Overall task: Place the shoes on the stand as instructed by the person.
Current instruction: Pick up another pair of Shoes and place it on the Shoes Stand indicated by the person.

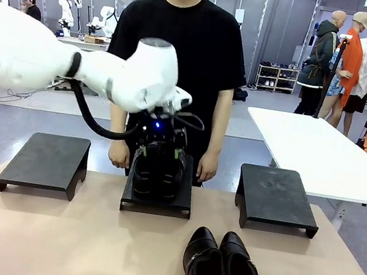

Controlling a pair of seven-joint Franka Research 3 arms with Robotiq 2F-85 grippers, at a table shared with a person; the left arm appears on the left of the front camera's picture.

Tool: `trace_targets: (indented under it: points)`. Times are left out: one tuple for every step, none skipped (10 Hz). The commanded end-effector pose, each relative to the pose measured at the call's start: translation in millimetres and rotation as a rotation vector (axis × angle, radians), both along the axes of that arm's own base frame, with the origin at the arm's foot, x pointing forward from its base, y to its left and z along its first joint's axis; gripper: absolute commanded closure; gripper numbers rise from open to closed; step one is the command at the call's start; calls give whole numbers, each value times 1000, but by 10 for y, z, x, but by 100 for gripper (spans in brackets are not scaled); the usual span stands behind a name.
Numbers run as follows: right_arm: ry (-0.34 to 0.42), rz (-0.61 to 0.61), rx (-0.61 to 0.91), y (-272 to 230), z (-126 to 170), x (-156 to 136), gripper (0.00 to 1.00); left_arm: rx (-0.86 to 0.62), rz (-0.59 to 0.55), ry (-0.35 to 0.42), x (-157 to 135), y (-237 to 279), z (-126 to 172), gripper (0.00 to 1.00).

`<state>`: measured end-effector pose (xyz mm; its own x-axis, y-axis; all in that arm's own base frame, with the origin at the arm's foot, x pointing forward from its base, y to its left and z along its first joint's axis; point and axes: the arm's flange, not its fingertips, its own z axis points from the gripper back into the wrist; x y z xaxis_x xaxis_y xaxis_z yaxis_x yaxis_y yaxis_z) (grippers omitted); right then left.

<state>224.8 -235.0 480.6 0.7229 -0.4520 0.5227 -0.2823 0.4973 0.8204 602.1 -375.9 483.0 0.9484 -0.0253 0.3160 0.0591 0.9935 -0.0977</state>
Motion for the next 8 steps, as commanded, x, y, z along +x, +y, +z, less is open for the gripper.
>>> trace_targets:
  points:
    - [-26, 4, -2, -10, 1, 4, 0, -155, -28, 105, -464, 656, 496, 0]
    - [-26, 4, -2, -10, 1, 4, 0, -287, -42, 180, -714, 987, 725, 0]
    - [-26, 4, -2, -10, 1, 4, 0, -356, -60, 172, -999, 1409, 964, 0]
    - [-26, 4, -2, -10, 1, 4, 0, -428, -77, 159, -1231, 1795, 1085, 0]
    - [-26, 4, -2, -10, 1, 4, 0, -521, -83, 142, -1425, 2209, 1133, 0]
    - [-26, 4, -2, -10, 1, 4, 0, -635, -113, 116, -1592, 2626, 1131, 0]
    - [-26, 4, -2, -10, 1, 4, 0, -717, -137, 111, -1750, 3007, 1060, 0]
    - [-26, 4, -2, -10, 1, 4, 0, -809, -201, 122, -1931, 3420, 945, 0]
